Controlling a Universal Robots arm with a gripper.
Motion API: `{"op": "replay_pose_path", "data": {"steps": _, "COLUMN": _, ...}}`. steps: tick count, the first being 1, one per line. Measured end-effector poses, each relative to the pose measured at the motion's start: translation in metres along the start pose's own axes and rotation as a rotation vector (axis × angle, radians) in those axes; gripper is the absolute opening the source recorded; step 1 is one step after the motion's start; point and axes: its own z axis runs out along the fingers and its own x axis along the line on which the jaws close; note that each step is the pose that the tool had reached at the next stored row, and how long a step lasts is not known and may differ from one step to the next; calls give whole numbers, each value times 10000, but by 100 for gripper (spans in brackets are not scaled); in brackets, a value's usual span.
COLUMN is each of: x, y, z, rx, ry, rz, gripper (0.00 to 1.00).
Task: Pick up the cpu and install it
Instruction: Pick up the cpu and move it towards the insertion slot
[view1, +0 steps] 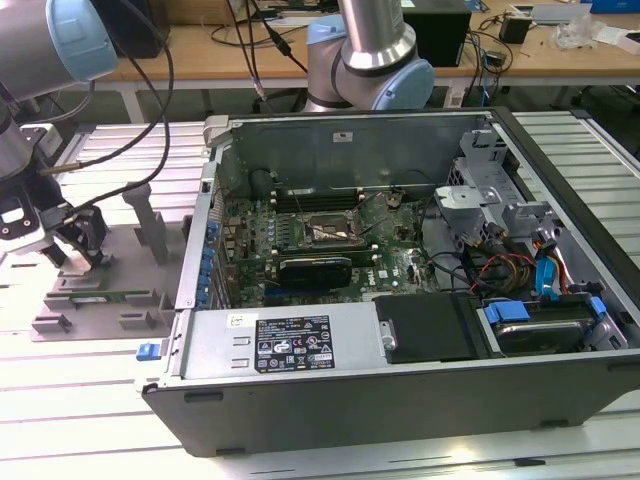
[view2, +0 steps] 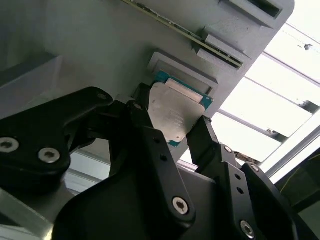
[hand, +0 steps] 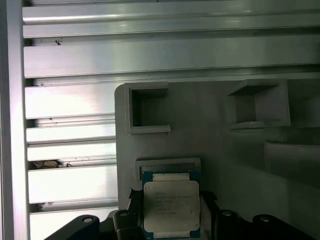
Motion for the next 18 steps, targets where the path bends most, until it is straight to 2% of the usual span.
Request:
{"op": "replay_pose_path", "data": {"steps": 6, "x": 0, "y": 0, "z": -7, "rx": 0, "ry": 1, "rz": -7, "gripper": 54}}
{"op": "replay_pose_path", "data": {"steps": 11, "x": -10, "y": 12, "z": -219, "rx": -2, "ry": -1, "rz": -7, "gripper": 54}}
{"op": "replay_pose_path", "data": {"steps": 13, "x": -11, "y": 14, "z": -256, "rx": -1, "ry": 1, "rz": -7, "gripper": 54}}
{"op": "replay_pose_path", "data": {"steps": 18, "x": -13, "y": 16, "z": -293, "rx": -2, "ry": -1, "rz": -7, "gripper": 54}}
